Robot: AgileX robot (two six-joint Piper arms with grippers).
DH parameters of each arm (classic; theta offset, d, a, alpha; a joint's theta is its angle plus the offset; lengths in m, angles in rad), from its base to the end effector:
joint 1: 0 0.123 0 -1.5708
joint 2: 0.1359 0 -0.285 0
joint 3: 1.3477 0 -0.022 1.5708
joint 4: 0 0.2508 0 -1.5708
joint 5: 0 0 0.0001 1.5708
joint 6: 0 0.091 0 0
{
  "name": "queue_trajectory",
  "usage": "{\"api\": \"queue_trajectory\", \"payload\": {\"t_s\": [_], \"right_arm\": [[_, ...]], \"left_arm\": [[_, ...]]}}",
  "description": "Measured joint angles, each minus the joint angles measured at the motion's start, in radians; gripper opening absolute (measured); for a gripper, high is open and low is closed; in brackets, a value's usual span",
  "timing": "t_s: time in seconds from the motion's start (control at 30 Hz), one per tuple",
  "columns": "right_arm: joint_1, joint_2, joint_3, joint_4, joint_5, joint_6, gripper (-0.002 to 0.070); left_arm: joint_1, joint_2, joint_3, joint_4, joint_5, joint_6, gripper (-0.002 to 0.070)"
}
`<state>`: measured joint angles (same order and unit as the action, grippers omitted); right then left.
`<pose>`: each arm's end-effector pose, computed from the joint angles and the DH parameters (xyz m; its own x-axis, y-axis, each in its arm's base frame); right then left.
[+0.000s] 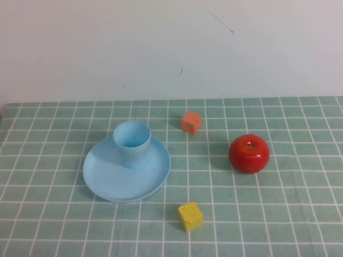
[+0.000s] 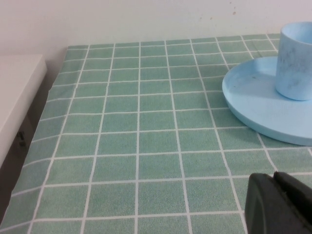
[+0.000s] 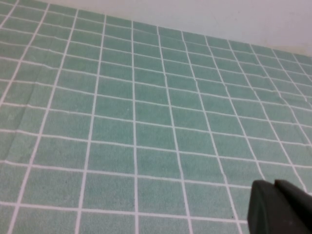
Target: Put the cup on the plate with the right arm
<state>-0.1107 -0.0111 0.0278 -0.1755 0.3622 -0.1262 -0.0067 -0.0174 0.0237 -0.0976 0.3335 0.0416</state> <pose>0.0520 -0.0115 0.1723 -0.3177 -0.2524 -0.9140 0.0817 0.9531 -0.2915 0.0533 -0.0033 0.1762 -0.2501 -0.0489 -0.9670 0.0250 0.9981 -0.0570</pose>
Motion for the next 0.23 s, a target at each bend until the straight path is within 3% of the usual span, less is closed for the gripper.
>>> {"api": "queue_trajectory", "payload": {"t_s": [0.23], "right_arm": [[0.0, 0.0, 0.0, 0.017, 0.0, 0.004, -0.0003]], "left_arm": [[0.0, 0.0, 0.0, 0.0, 0.0, 0.0, -0.0003]]}}
